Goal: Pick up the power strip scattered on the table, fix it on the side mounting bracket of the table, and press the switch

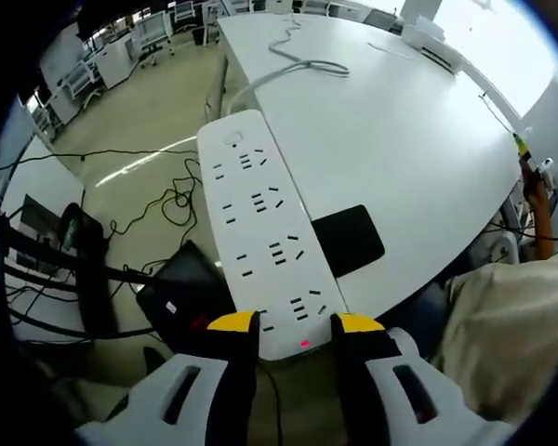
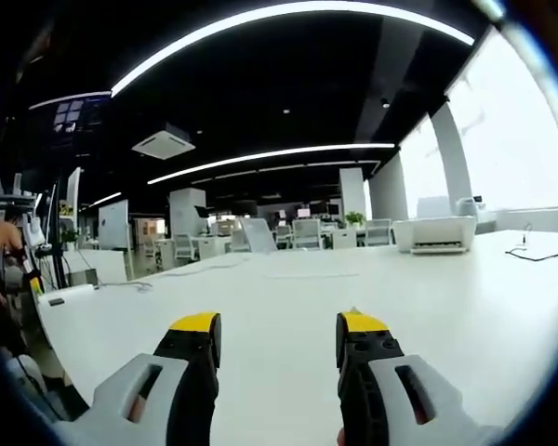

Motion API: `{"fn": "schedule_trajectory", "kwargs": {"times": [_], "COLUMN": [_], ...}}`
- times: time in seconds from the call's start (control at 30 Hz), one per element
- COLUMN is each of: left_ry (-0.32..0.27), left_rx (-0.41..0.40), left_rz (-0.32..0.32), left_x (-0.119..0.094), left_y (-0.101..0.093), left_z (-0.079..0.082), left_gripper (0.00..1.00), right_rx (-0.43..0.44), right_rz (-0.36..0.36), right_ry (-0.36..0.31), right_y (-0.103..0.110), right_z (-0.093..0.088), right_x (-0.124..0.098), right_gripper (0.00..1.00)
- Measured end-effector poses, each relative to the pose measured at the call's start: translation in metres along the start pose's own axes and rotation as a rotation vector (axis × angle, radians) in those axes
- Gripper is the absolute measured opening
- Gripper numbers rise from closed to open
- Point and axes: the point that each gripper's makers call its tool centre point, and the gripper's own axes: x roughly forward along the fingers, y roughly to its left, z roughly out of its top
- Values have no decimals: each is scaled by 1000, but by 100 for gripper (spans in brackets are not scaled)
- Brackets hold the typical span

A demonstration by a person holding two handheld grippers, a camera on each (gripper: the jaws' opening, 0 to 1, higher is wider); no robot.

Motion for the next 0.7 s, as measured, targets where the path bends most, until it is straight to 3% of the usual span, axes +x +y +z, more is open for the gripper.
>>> {"fn": "schedule_trajectory", "kwargs": {"times": [0.7], "left_ry": [21], "left_rx": [-15], "left_rz": [0], "left_x": [1], "left_y": [-1], "left_z": [1], "left_gripper": [35], "right_rx": [-70], "right_rz": [150], "right_ry": [14], "right_y": [36], "right_z": [48], "right_x": [33], "right_gripper": [43]}}
